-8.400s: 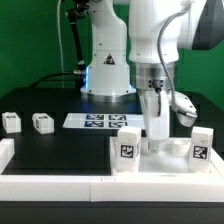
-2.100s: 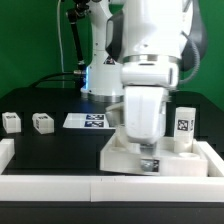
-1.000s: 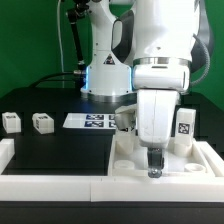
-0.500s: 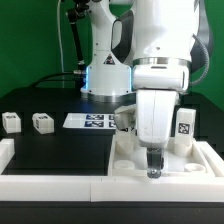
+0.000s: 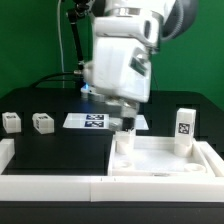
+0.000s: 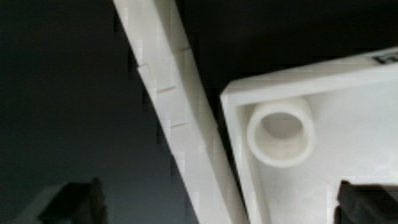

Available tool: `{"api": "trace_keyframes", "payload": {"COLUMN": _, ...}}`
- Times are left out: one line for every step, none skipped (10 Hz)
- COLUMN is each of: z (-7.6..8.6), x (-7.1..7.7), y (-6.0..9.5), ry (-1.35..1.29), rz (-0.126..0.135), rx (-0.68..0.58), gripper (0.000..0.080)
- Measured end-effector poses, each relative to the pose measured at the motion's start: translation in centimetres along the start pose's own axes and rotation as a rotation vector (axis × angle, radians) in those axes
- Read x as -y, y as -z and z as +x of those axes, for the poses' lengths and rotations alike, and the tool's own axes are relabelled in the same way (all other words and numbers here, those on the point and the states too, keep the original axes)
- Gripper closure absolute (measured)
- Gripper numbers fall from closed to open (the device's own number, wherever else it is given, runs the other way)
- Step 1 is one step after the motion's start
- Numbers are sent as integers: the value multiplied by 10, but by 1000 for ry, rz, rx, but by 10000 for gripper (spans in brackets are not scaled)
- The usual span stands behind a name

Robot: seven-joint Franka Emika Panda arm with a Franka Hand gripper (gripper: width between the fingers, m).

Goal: Assemble square table

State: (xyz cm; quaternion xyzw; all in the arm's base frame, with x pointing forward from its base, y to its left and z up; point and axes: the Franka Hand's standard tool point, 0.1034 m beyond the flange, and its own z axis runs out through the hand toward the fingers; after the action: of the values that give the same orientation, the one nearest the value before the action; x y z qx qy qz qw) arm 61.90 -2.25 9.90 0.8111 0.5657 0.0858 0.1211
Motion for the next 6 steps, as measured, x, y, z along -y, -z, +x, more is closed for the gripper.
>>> {"api": "trace_keyframes", "payload": {"z": -7, "x": -4, "y": 6, "ry": -80, "rz": -7, "rx": 3, "gripper": 151}}
{"api": "trace_keyframes", "payload": {"z": -4, "x": -1, "y": 5, "ry": -198, "rz": -3, "rx": 0, "gripper": 151}}
{"api": "trace_keyframes", "payload": {"z": -3, "x": 0, "y": 3, "ry": -231, "rz": -1, "rx": 0, "gripper": 151}}
{"api": "trace_keyframes", "payload": {"z": -3, "x": 0, "y": 3, "ry": -307, "rz": 0, "rx": -1, "gripper": 151}}
{"api": "trace_keyframes", "payload": {"z": -3, "x": 0, "y": 3, "ry": -341, "rz": 1, "rx": -1, "gripper": 151}}
{"api": "trace_keyframes", "payload": {"z": -7, "x": -1, "y": 4, "ry": -396, "rz": 4, "rx": 0, "gripper": 151}}
